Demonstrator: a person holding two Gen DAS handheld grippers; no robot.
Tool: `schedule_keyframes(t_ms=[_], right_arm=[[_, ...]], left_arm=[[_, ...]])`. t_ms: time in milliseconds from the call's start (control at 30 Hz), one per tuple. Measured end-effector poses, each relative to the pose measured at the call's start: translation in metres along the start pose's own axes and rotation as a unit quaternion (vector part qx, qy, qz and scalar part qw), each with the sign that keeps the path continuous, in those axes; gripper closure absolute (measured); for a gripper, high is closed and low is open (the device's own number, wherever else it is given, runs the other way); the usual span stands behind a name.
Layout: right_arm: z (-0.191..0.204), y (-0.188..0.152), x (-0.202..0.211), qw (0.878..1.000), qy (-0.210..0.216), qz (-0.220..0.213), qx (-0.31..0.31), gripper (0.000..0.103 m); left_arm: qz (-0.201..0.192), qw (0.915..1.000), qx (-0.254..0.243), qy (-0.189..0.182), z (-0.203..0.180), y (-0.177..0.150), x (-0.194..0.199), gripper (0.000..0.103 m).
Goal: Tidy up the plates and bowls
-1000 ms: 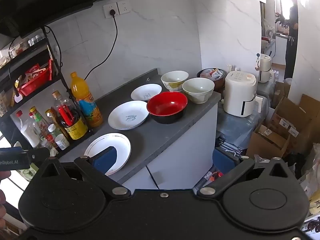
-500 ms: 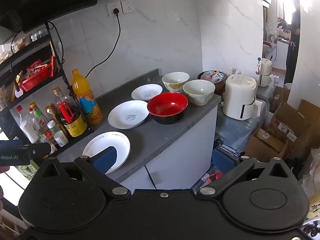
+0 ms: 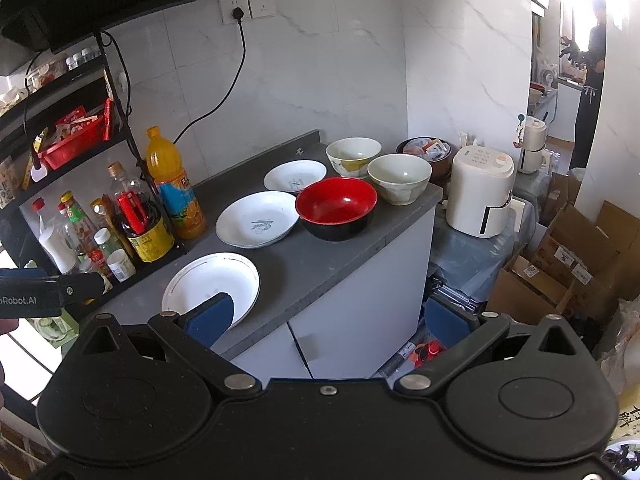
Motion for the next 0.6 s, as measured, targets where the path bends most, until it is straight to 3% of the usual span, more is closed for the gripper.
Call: schedule_keyframes(t_ms=[600], right_arm=[[0.0022,0.0008,-0.0003,1.0,0.014,0.007,0.006,0.0]], left_arm=[[-0.003,1.0,-0.006,-0.004,-0.0046,-0.0007,0.0046,0.001]])
Point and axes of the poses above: each gripper's, at about its wrist camera, not at the fingertips, and x roughly against the way its jaws point, z to its left, y to its top, the point moved 6 cm from there along -x, roughly the way its jaws point, and after that the axes turned 1 degree about y, right-handed, at the moved point
